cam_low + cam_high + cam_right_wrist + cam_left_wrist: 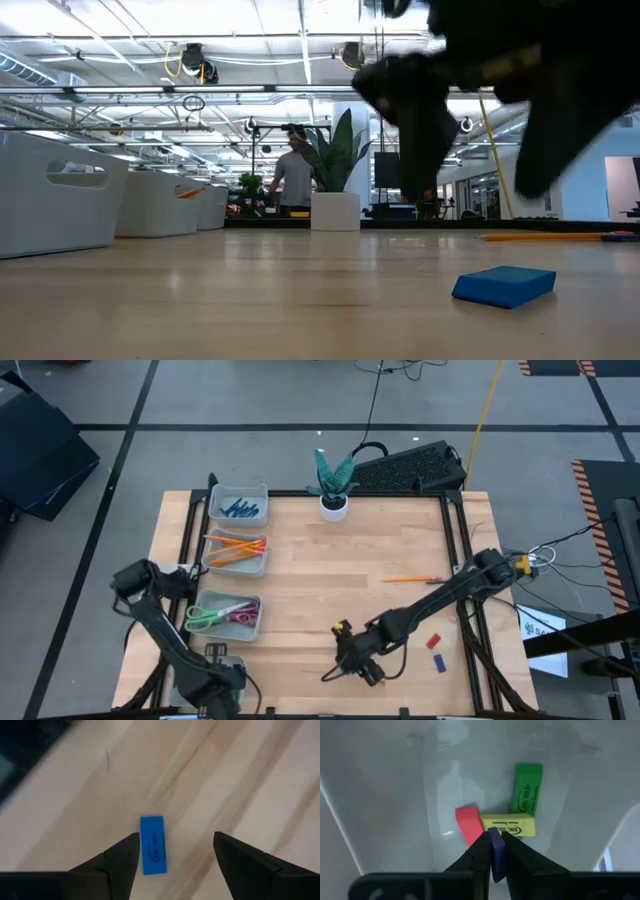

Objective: Sort crayons/erasers/pens/pencils in bins
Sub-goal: Put the purple eraser into the bottom, then put the blue eraser into the bottom

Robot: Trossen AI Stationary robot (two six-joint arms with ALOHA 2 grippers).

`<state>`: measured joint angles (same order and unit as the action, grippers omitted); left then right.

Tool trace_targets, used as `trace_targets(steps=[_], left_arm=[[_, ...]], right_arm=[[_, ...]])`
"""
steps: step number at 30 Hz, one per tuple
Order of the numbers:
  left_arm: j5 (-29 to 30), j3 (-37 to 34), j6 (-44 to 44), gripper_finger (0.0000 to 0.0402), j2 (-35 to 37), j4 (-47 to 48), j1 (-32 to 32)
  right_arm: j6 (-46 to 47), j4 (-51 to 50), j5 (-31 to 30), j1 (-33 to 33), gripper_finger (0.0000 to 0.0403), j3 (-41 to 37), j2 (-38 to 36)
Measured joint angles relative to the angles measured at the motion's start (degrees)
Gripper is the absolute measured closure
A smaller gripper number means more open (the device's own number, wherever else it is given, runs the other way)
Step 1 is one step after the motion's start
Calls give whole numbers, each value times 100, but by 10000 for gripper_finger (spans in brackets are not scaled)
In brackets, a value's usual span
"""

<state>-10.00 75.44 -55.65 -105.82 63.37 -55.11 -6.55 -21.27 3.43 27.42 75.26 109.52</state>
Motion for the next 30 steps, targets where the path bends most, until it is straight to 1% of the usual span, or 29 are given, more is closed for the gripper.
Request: trace_targets(steps=[3,6,8,11,13,15,17,19,22,24,25,27,30], left_arm=[[-25,0,14,352,-72,5,30],[-99,0,9,321,-29,8,39],[-185,0,2,288,66,9,39],[-224,0,9,228,316,142,55],[-225,0,-10,191,547,317,130],[-161,0,-38,163,849,400,270],[154,33,-105,147,1178,311,455],[676,58,-215,142,1505,147,660],[1796,63,-353,145,1973,-373,1000],[2558,66,-265,149,2221,-800,1226],[2825,66,-184,150,2315,-986,1336],[3171,66,70,150,2463,-1335,1543],[3359,66,369,144,2537,-1843,1829]], right_arm=[[-43,2,131,34,165,0,219],[-220,42,137,85,174,0,388],[-344,26,160,106,180,-20,462],[-447,176,180,120,193,-161,467],[-459,319,111,153,203,-329,443],[-451,419,96,167,218,-494,425],[-383,462,93,184,238,-635,427],[-357,499,83,205,262,-751,420],[-358,686,-12,229,302,-828,404],[-273,790,-43,234,327,-831,404],[-211,847,-46,234,339,-831,371],[-109,957,-72,232,358,-842,255],[97,841,-263,236,368,-876,-107]])
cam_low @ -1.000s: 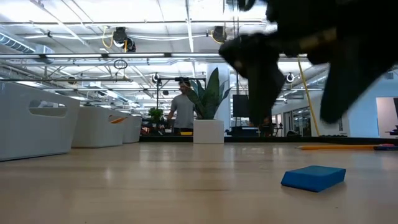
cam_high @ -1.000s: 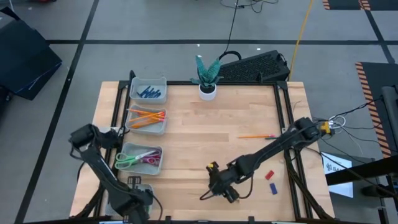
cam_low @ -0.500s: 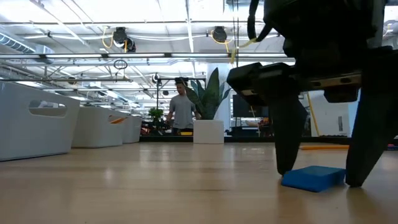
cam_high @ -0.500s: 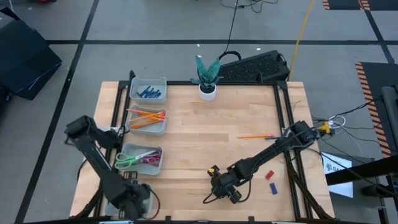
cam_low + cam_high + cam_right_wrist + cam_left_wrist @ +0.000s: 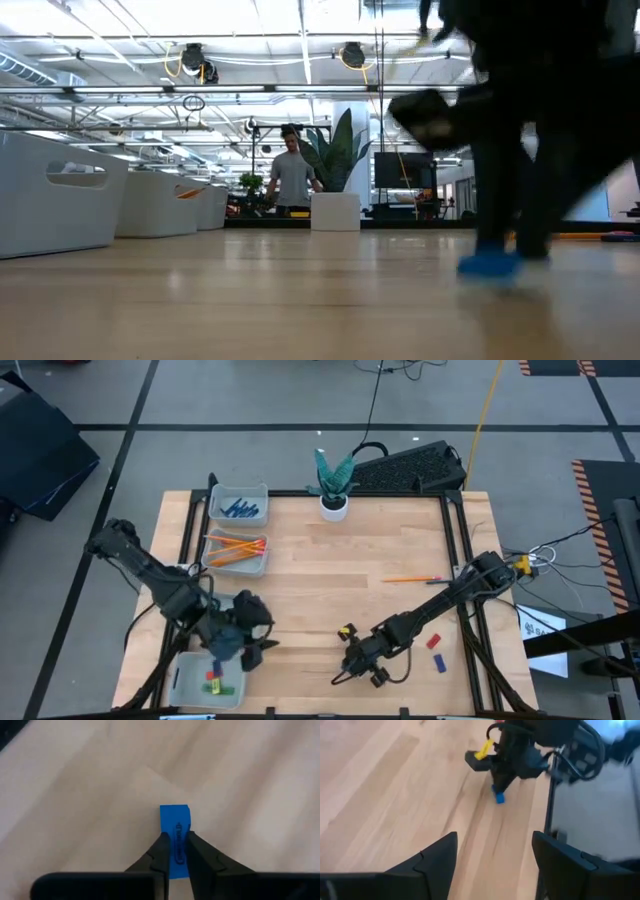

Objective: Sort crayons/erasers/pens/pencils in bins
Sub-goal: Put the blue eraser into the bottom

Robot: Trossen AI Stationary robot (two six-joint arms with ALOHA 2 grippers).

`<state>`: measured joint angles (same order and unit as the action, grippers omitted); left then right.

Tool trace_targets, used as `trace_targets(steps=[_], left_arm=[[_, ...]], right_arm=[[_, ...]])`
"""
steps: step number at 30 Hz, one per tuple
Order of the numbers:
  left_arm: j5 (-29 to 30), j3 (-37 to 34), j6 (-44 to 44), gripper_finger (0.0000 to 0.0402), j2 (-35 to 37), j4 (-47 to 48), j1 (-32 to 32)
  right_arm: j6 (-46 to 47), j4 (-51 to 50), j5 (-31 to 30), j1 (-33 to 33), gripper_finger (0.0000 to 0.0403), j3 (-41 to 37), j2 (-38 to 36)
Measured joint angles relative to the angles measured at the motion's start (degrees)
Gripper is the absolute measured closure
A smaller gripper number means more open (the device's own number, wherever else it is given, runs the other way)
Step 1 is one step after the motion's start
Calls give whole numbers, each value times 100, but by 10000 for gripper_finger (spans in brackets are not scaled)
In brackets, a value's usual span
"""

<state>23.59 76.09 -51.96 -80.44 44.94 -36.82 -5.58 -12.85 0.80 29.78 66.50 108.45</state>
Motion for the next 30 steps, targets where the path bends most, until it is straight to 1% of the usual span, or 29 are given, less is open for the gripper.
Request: trace_targets(steps=[2,8,11,13,15,17,20,23,26,28,30], left_arm=[[3,0,-96,138,-11,-296,184],[-187,-76,-1419,135,-187,-1136,831],[-226,-61,-1854,135,-285,-1986,1113],[-272,-63,-2061,135,-311,-2382,1250],[-293,-61,-2292,135,-416,-2858,1423],[-303,-67,-2499,135,-485,-3068,1529],[-436,-66,-2649,135,-631,-3564,1663],[-570,-66,-2697,135,-831,-3781,1739],[-577,-66,-2729,135,-1059,-3739,1783],[-578,-66,-2705,135,-1179,-3744,1814],[-594,-66,-2641,135,-1242,-3708,1828]], right_arm=[[94,-59,-430,8,367,-25,-436],[49,71,-2076,-3,365,17,-1819],[40,63,-2754,-11,370,18,-2384],[79,24,-3071,-36,371,22,-2636],[217,-4,-3266,-47,371,19,-2809],[340,27,-3408,-62,372,17,-2980],[502,69,-3413,-86,379,19,-3171],[723,68,-3402,-122,394,19,-3209],[835,103,-3405,-127,402,20,-3233],[944,-106,-3385,-112,401,22,-3231],[1219,-582,-3366,-76,399,22,-3225]])
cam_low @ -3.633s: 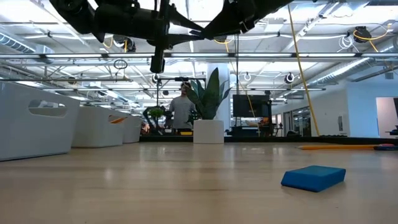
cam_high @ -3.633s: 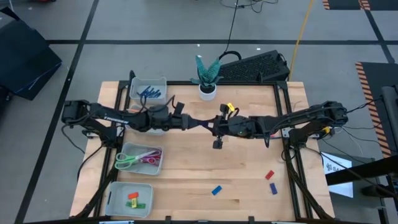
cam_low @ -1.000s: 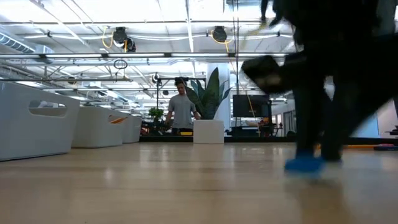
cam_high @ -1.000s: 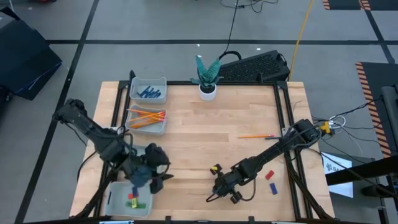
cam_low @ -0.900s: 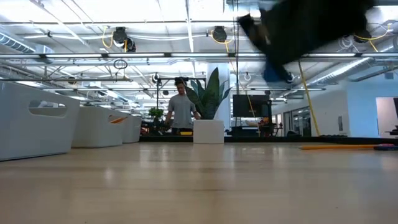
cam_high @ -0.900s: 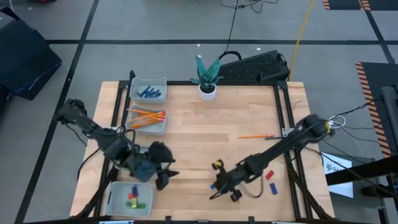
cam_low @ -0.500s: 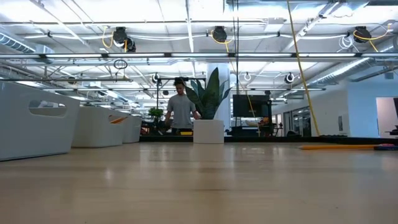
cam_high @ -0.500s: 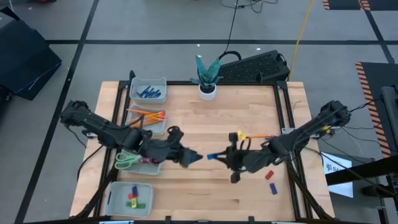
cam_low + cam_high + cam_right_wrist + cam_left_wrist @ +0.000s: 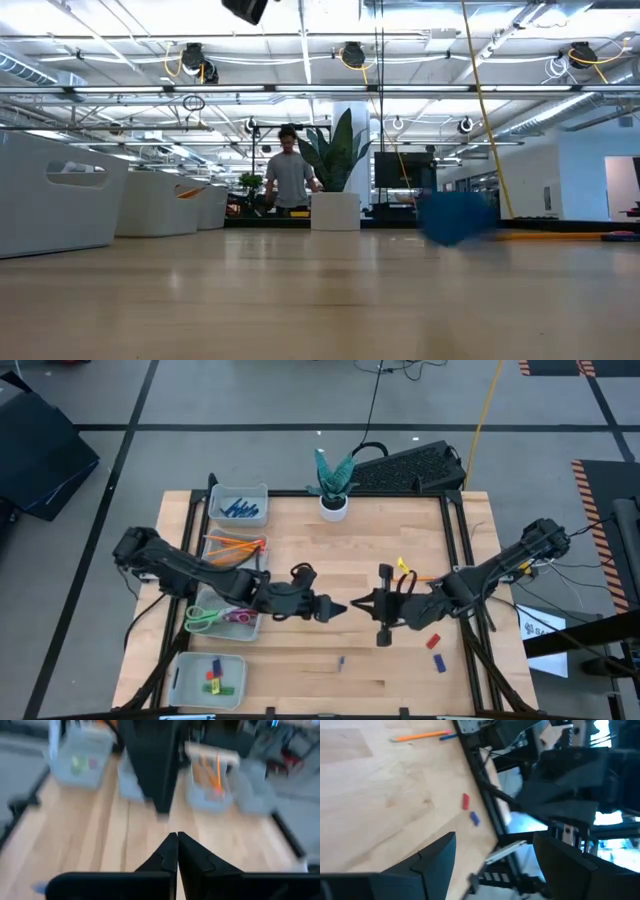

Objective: Sort crayons/erasers/pens/pencils in bins
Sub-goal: Put the blue eraser into the bottom

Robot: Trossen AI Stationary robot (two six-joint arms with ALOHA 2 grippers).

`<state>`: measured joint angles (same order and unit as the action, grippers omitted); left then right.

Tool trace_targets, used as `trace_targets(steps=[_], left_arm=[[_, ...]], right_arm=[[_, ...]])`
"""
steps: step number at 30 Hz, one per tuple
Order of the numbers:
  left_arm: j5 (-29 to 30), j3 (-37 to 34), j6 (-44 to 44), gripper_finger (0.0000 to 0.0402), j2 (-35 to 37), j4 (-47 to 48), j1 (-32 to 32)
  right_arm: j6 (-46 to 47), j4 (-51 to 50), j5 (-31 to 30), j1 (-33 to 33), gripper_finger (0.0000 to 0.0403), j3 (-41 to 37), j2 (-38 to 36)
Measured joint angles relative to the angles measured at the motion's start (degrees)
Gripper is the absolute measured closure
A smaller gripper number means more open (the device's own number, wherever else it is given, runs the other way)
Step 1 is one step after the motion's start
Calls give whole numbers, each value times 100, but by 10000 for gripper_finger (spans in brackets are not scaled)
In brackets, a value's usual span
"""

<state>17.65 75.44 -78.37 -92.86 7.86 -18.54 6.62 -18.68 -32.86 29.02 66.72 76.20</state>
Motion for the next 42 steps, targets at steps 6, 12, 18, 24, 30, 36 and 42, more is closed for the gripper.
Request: trace_targets(steps=[6,12,18,24,30,36,42], left_arm=[[54,0,790,135,14,728,8],[-114,-7,2340,135,-258,1237,-759],[-573,13,4280,135,-1132,1062,-1588],[-1316,22,6479,135,-1732,766,-1868],[-1785,26,7770,135,-2127,116,-1696],[-2210,26,8493,135,-2513,-42,-1619],[-2511,26,8464,135,-2731,-34,-1636]], right_arm=[[670,-498,510,279,390,-549,24],[1364,487,915,710,340,-1550,136],[1516,759,1208,860,265,-2176,332],[1843,644,1778,863,217,-2556,99],[2274,736,1801,974,219,-2590,-705],[1905,1008,406,1235,290,-2850,-1985],[704,3209,878,946,393,-4451,-3704]])
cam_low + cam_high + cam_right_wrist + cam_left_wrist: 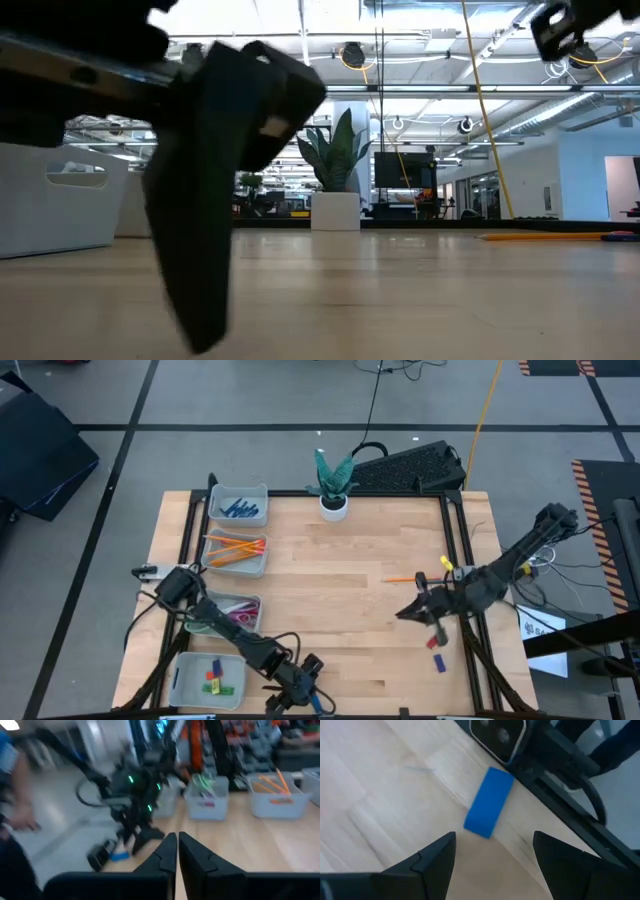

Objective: Sort crayons/erasers/pens/pencils in bins
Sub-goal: Put the blue eraser into the bottom

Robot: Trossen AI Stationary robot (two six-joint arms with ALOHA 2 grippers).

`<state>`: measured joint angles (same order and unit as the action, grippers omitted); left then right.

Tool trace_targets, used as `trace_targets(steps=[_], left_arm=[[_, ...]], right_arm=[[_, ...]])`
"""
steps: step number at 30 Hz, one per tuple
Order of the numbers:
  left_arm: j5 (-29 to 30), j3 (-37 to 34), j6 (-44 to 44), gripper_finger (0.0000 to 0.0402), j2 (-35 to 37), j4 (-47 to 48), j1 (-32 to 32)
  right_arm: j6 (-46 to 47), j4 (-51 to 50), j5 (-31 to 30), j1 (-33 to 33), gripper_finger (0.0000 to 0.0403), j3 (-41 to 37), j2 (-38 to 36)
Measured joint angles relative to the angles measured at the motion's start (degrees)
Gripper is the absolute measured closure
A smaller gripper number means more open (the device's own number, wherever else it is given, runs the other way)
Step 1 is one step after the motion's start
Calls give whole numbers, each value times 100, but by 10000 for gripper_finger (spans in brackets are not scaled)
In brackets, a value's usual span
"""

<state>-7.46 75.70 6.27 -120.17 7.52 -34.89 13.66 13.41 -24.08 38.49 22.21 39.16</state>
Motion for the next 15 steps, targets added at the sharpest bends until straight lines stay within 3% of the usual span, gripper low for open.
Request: trace_targets(steps=[3,7,11,15], left_arm=[[150,2,221,135,-37,-179,-14],[240,5,275,137,-165,-462,17],[149,29,721,161,-366,-1207,-9],[-77,152,518,200,-598,-1272,-18]], right_arm=[[-83,979,715,-485,395,-1046,-895],[186,1374,1509,-1130,401,-2087,-1916],[34,722,2380,-1453,402,-2108,-2604],[-801,914,2573,-1524,402,-2115,-3166]])
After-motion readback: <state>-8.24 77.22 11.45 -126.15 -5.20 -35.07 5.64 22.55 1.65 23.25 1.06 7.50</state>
